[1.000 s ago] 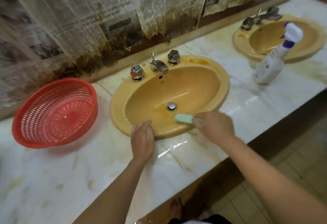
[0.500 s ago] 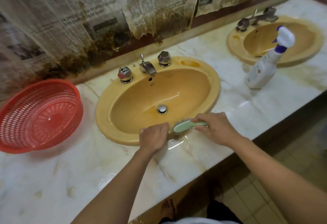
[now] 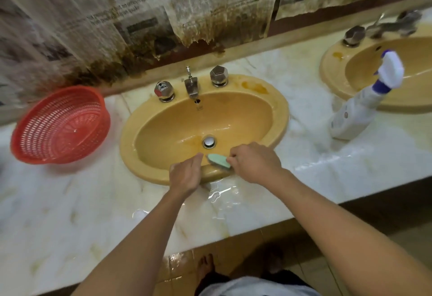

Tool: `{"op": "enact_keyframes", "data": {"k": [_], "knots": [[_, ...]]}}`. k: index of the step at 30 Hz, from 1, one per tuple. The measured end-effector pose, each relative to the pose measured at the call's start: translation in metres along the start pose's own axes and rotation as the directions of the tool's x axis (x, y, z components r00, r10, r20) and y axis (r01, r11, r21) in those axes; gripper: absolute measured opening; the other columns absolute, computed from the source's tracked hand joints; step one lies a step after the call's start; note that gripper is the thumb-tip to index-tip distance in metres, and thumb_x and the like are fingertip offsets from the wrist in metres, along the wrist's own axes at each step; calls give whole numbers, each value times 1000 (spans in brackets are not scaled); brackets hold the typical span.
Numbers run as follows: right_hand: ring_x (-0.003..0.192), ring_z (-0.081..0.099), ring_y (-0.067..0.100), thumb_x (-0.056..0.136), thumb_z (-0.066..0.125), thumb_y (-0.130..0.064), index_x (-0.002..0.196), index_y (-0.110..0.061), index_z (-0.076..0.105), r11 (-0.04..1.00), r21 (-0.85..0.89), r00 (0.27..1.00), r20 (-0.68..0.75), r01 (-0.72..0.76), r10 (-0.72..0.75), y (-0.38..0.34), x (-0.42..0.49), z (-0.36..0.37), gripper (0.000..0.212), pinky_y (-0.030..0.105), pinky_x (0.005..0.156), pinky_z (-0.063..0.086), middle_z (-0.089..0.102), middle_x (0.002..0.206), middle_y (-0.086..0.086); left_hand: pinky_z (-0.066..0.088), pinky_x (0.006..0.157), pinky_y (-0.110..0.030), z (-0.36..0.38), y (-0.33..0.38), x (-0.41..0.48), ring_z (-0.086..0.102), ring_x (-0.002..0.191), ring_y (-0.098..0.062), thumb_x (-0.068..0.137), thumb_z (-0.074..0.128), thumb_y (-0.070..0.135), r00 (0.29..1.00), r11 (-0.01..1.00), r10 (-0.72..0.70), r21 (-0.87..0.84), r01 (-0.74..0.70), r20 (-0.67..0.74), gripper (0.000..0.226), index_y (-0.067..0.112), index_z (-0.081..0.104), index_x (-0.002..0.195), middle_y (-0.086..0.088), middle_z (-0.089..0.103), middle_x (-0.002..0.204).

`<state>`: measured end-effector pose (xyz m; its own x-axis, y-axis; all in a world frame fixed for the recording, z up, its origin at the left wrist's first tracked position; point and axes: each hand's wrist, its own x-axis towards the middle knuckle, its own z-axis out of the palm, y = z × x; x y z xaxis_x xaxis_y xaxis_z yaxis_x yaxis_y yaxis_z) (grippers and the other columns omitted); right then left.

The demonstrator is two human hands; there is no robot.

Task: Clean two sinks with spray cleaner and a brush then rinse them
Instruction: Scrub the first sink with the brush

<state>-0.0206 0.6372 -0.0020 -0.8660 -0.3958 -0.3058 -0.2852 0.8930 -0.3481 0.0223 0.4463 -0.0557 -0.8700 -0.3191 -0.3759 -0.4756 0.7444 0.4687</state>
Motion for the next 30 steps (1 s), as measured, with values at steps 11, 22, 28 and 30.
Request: {"op": "enact_keyframes", "data": {"k": [11,22,28,30], "knots": [[91,57,28,88,58,-29,93,-16,55,991,-85,976,183,-107,121,5,42,-40,14,32,73,43,62,103,2,8,115,-26,1,14,-20,25,151,-14,111,23,27,999,995,-36,-96,37,16,41,24,63,116,-6,48,153],[72,66,19,82,76,-41,79,-23,67,920,388,998,21,-58,54,76,0,-19,20,32,67,52,67,72,-6,29,117,-39,-9,-3,9,48,135,-21,106,26,50,978,969,-81,-217,122,190,52,24,65,129,2,60,143],[79,57,20,95,58,-47,98,-27,57,953,-14,949,-88,301,-302,15,-22,47,20,32,70,31,66,84,-5,29,117,-42,-17,0,23,50,132,-21,73,27,74,941,947,-112,-253,199,321,84,24,63,129,6,62,139],[79,60,21,98,53,-45,102,-24,57,965,-68,956,-132,254,-261,31,-29,49,21,35,77,36,67,83,-5,29,117,-40,-18,-4,25,50,131,-18,67,31,77,933,932,-97,-297,207,346,85,26,63,126,8,62,139]]}}
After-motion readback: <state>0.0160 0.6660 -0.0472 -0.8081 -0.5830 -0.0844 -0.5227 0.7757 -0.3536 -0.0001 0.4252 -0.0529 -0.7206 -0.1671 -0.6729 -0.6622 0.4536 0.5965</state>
